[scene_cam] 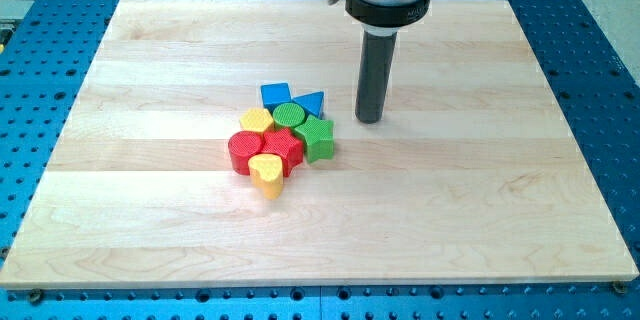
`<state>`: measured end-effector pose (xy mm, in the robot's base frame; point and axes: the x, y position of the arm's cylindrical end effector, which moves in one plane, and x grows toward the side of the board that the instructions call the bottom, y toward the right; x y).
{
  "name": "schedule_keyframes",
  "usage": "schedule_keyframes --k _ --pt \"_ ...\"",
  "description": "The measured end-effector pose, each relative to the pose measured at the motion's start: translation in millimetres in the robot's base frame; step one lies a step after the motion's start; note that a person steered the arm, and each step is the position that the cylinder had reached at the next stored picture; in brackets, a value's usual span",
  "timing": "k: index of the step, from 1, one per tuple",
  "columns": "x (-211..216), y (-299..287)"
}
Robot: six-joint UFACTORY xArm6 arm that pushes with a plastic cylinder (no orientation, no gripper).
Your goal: Move your arm to the right of the green star
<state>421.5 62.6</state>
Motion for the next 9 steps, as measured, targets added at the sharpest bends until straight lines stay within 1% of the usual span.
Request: schedule_keyframes --k 2,3,5,9 --pt "0.1 -0.5" --pt "-11.0 0.8" --pt "-13.8 10.4" --pt "8.7 12.4"
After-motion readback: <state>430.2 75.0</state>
